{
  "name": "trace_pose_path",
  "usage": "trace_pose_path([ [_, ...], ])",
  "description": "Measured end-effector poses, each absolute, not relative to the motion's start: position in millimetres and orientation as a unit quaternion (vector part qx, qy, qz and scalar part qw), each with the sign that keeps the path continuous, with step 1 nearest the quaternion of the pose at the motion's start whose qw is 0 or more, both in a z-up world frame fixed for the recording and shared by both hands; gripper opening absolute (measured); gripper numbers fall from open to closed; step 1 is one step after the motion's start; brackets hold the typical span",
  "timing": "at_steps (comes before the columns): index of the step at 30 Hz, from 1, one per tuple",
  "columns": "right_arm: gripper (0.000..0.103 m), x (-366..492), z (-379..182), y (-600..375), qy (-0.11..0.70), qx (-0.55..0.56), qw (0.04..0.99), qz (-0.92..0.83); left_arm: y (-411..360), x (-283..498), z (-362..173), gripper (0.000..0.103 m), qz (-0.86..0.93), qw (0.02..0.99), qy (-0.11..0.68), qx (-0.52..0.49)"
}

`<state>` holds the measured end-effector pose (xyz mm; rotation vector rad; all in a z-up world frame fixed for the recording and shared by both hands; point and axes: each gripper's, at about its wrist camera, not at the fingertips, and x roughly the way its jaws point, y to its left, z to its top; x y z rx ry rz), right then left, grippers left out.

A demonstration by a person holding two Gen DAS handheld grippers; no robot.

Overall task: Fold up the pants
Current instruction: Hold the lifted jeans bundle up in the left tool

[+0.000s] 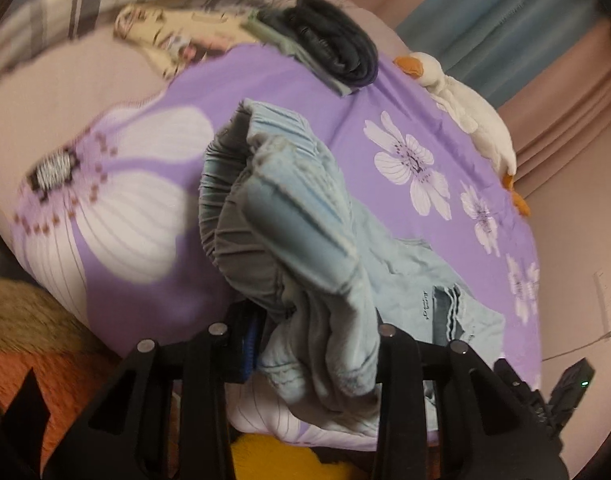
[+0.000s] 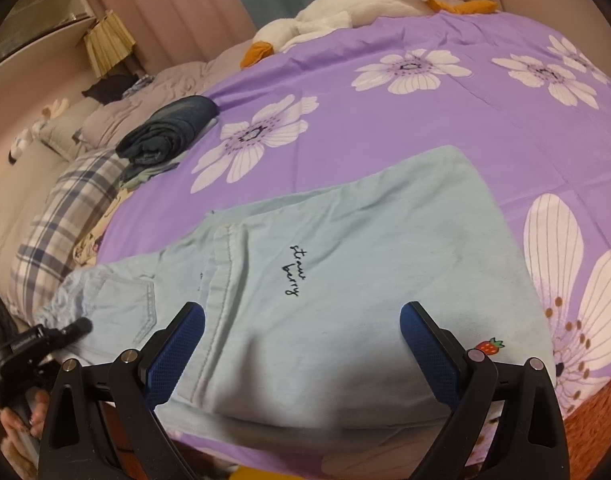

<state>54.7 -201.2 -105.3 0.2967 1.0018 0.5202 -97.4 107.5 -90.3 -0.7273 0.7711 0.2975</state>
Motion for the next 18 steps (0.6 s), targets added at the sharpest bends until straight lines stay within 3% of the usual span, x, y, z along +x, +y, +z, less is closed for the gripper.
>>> trace_pose_path([
  [11,0.098,57.5,-112.8,-205.7,0.476,0.139,0.835,0.24,109.6,-88.8,-91.2,0.036,0.163,0.853,0.375,-0.324],
  [18,0.098,59.8,-117.8,-212.6,0.478,0.136,0.836,0.232,118.8,-89.3,-97.1,0.043,0.168,0.841,0.38,-0.346],
])
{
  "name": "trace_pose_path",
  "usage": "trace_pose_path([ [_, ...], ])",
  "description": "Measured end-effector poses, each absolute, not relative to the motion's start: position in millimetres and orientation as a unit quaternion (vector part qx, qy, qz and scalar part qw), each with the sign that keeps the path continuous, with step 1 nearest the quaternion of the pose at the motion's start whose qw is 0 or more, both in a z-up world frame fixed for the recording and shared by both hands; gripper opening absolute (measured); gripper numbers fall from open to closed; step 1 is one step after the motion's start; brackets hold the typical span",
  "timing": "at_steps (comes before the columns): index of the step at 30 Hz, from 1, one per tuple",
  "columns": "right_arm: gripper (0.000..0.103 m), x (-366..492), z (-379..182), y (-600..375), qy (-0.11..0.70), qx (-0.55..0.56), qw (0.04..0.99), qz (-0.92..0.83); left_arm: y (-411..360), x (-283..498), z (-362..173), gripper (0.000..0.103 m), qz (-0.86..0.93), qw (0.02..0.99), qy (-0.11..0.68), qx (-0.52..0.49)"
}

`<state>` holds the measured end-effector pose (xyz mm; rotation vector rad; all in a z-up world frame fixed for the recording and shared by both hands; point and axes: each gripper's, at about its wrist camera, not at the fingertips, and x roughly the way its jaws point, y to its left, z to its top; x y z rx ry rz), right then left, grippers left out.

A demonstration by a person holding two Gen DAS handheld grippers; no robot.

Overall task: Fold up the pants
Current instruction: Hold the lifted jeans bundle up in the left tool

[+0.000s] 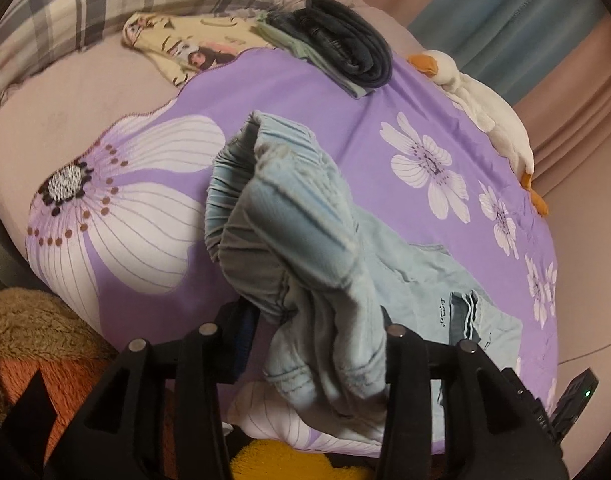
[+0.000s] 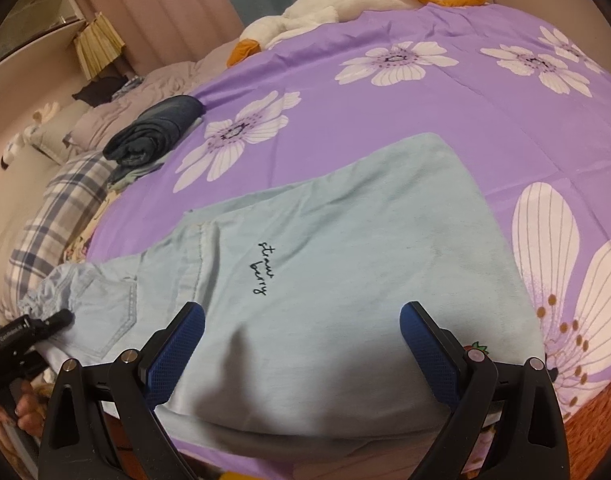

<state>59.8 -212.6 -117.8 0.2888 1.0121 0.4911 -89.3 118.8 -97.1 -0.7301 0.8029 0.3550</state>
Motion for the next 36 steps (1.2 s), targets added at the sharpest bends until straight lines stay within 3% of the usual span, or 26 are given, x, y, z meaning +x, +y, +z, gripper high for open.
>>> trace_pose_path([
  [14,0.098,60.8,-119.7,-213.7,0.476,0.129,0.837,0.236,131.4,-94.5,-104.9,0.051,0.174,0.826,0.383,-0.375],
  [36,0.098,60.6,-119.9,-212.2,0.477,0.125,0.838,0.235,114.3,-96.5,-93.0,0.039,0.198,0.841,0.359,-0.352],
])
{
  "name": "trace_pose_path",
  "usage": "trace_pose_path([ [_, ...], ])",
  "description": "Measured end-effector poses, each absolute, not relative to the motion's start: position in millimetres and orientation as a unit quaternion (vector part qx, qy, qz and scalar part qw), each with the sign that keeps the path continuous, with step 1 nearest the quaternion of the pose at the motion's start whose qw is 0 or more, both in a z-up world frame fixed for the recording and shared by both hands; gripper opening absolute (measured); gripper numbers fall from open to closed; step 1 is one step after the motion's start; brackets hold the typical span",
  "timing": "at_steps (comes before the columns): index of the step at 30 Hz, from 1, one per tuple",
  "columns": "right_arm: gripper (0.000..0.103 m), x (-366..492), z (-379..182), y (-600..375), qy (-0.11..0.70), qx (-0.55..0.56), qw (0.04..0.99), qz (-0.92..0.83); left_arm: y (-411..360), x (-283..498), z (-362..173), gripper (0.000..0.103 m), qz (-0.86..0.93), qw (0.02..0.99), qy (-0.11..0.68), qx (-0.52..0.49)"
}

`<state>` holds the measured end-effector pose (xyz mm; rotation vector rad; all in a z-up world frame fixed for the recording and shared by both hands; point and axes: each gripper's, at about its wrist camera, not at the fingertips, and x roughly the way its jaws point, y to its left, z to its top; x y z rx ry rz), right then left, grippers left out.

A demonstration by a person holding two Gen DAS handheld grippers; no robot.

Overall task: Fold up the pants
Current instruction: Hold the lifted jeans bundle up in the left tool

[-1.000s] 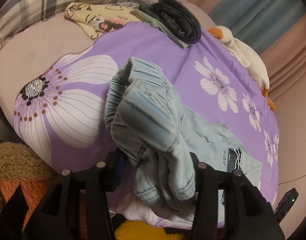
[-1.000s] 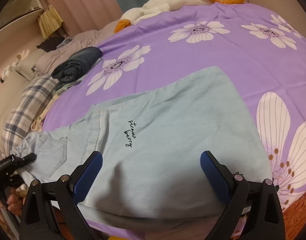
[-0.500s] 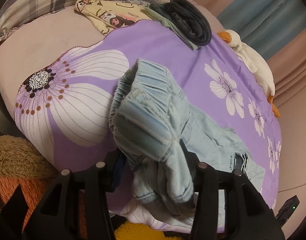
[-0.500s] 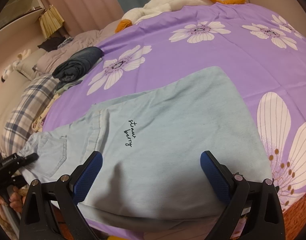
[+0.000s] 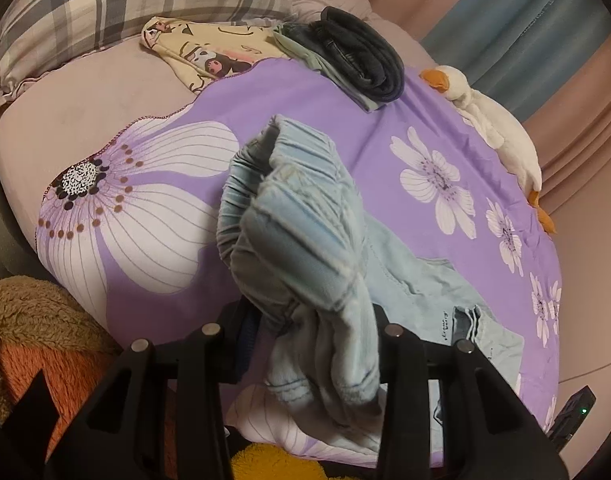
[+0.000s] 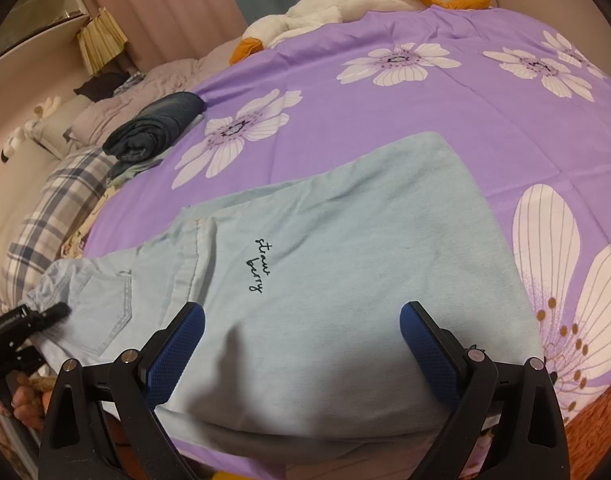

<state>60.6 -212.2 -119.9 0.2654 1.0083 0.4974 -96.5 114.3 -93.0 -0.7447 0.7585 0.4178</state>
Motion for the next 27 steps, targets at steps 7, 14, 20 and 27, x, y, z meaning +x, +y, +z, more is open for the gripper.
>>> trace_pose_path([
  [7,0.098,60.8,-120.2,-212.5,0.477,0.124,0.838,0.235,106.2,-95.8,-84.8,0.039,0.194,0.849,0.354,-0.34],
  [14,0.098,60.7,-120.2,-212.6,0.477,0.124,0.838,0.235,98.0,-93.1,-73.6,0.039,0.182,0.86,0.344,-0.329],
  [20,0.098,61.4,-120.1,-213.4,0.477,0.126,0.837,0.236,93.2,-92.2,-69.7,0.038,0.179,0.864,0.341,-0.325],
  [27,0.098,61.5,-119.7,-214.4,0.476,0.127,0.838,0.235,87.9,-90.4,-64.2,0.038,0.173,0.868,0.338,-0.319],
])
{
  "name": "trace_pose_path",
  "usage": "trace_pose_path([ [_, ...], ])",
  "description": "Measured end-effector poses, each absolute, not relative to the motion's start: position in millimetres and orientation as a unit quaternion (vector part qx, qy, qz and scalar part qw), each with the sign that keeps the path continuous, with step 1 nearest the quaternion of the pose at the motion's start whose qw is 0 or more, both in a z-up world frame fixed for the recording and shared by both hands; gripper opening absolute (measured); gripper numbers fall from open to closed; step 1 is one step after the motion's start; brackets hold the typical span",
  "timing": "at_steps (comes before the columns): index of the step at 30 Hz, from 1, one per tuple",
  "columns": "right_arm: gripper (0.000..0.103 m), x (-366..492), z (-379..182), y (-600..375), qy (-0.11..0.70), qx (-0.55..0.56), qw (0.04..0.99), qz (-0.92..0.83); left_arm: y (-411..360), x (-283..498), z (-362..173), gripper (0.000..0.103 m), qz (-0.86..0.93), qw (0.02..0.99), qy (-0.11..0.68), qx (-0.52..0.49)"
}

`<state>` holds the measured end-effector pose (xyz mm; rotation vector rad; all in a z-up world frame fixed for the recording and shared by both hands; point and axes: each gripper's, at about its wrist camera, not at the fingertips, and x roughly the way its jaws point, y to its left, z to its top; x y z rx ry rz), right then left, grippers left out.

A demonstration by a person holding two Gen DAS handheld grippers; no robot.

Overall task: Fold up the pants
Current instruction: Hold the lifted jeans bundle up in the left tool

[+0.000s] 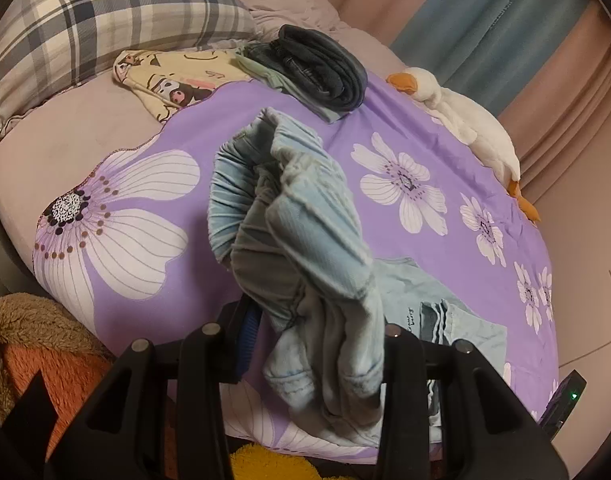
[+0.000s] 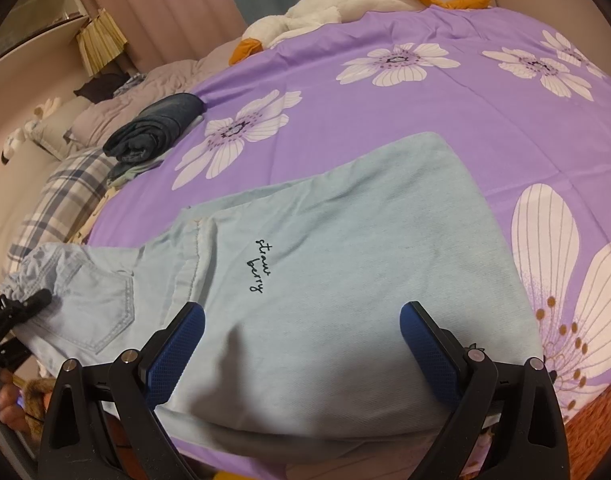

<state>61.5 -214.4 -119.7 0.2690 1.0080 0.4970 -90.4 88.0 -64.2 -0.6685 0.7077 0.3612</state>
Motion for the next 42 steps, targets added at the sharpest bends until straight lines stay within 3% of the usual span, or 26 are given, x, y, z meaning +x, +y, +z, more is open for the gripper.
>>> trace_pose_path([
  [42,0.098,61.9,-114.3,-231.6,0.463,0.154,0.844,0.221,29.4,-58.5,-31.8,0.035,0.076,0.905,0.331,-0.256],
])
